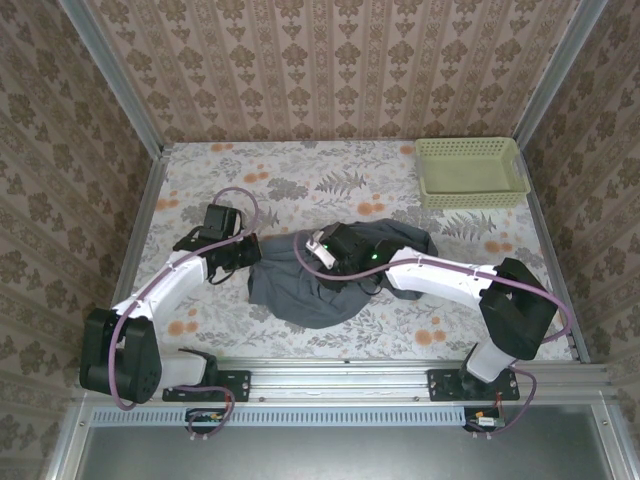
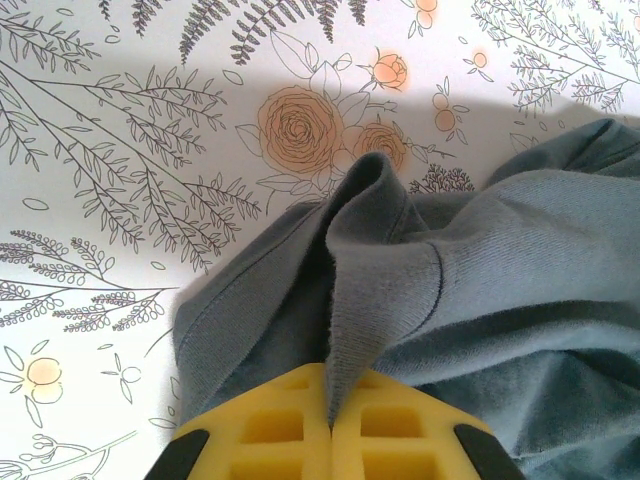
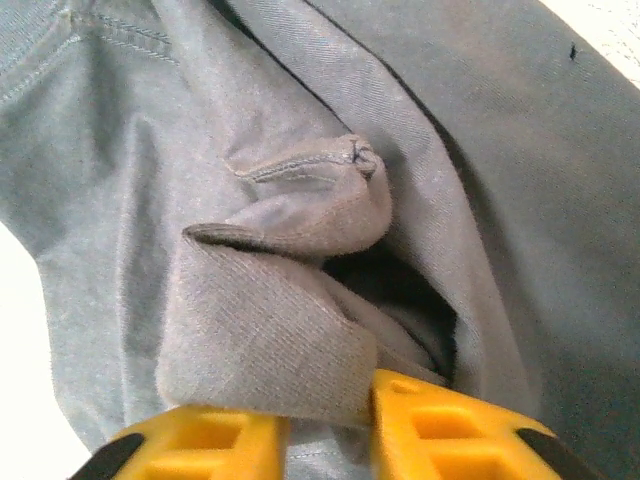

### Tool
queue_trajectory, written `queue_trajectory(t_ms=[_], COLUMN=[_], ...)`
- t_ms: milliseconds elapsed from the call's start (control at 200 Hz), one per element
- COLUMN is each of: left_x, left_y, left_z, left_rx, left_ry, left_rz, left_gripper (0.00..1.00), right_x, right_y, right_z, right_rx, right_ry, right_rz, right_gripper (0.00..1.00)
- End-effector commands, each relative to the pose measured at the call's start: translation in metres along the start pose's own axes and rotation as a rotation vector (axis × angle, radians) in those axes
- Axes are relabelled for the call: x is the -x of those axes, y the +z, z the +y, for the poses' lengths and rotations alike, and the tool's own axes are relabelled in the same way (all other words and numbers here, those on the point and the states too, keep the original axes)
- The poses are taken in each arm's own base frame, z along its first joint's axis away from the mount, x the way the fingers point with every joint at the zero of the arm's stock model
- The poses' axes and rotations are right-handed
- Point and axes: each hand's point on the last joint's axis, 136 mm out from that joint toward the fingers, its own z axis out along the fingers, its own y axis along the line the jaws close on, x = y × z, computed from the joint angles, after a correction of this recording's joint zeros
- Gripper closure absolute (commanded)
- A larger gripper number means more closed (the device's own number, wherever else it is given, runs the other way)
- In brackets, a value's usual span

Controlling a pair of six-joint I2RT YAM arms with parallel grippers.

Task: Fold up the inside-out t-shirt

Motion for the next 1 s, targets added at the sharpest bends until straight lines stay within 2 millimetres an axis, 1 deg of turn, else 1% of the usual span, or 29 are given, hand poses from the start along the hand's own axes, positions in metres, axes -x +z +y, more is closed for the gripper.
queue_trajectory(t_ms=[0,65,130,175,250,315,360,370,420,440,450,480,485,500,535,560,650,735,805,850,905,950,970,975,995], left_x=[0.004,0.005,0.005,0.006,0.009,0.013,0.017,0.018,0.021,0.023,0.024,0.026,0.027,0.028,0.032,0.034,0.045,0.054,0.057,0.055,0.051,0.046,0.044,0.044,0.042], left_y=[-0.005,-0.006,-0.006,-0.008,-0.011,-0.015,-0.019,-0.019,-0.023,-0.025,-0.025,-0.028,-0.028,-0.030,-0.034,-0.036,-0.051,-0.066,-0.072,-0.072,-0.067,-0.060,-0.056,-0.055,-0.052], left_z=[-0.002,-0.002,-0.001,-0.001,0.001,0.003,0.003,0.004,0.005,0.005,0.006,0.006,0.006,0.006,0.006,0.005,-0.002,-0.014,-0.027,-0.035,-0.042,-0.044,-0.043,-0.043,-0.042], left_rx=[-0.009,-0.009,-0.005,-0.003,0.003,0.005,0.005,0.005,0.009,0.009,0.009,0.008,0.009,0.009,0.009,0.010,-0.007,-0.046,-0.080,-0.097,-0.104,-0.098,-0.092,-0.091,-0.086], left_ry=[-0.003,-0.004,-0.004,-0.006,-0.011,-0.022,-0.028,-0.029,-0.037,-0.041,-0.042,-0.047,-0.049,-0.051,-0.053,-0.054,-0.042,-0.028,-0.006,0.017,0.043,0.053,0.054,0.054,0.053], left_rz=[-0.013,-0.015,-0.015,-0.021,-0.034,-0.053,-0.067,-0.068,-0.080,-0.087,-0.088,-0.096,-0.099,-0.103,-0.116,-0.124,-0.164,-0.205,-0.228,-0.223,-0.203,-0.181,-0.169,-0.167,-0.157], left_gripper=[1.00,1.00,1.00,1.00,1.00,1.00,1.00,1.00,1.00,1.00,1.00,1.00,1.00,1.00,1.00,1.00,1.00,1.00,1.00,1.00,1.00,1.00,1.00,1.00,1.00], right_x=[0.004,0.000,-0.003,-0.001,0.004,0.012,0.019,0.019,0.028,0.028,0.032,0.036,0.037,0.038,0.044,0.041,0.046,0.049,0.052,0.054,0.057,0.057,0.059,0.058,0.058], right_y=[-0.003,-0.001,-0.003,-0.008,-0.021,-0.040,-0.057,-0.058,-0.080,-0.083,-0.093,-0.107,-0.112,-0.115,-0.131,-0.139,-0.169,-0.186,-0.186,-0.178,-0.161,-0.146,-0.142,-0.137,-0.128], right_z=[-0.002,-0.006,-0.011,-0.014,-0.013,-0.010,-0.008,-0.008,-0.009,-0.010,-0.011,-0.014,-0.015,-0.016,-0.020,-0.023,-0.032,-0.037,-0.034,-0.028,-0.023,-0.022,-0.024,-0.024,-0.026], right_rx=[-0.020,-0.044,-0.071,-0.093,-0.112,-0.144,-0.164,-0.167,-0.189,-0.198,-0.200,-0.212,-0.217,-0.222,-0.239,-0.253,-0.295,-0.318,-0.297,-0.268,-0.246,-0.256,-0.265,-0.269,-0.283], right_ry=[-0.003,0.000,0.001,0.007,0.009,-0.011,-0.022,-0.022,-0.015,-0.013,-0.007,0.005,0.009,0.013,0.029,0.031,0.047,0.065,0.082,0.092,0.101,0.108,0.116,0.115,0.116], right_rz=[0.009,0.020,0.026,0.019,-0.005,-0.047,-0.081,-0.081,-0.125,-0.126,-0.151,-0.177,-0.186,-0.190,-0.224,-0.215,-0.231,-0.232,-0.232,-0.221,-0.195,-0.164,-0.156,-0.143,-0.118], right_gripper=[0.79,0.85,0.93,1.00,1.00,1.00,1.00,1.00,1.00,1.00,1.00,1.00,1.00,1.00,1.00,1.00,1.00,1.00,1.00,1.00,1.00,1.00,1.00,1.00,1.00])
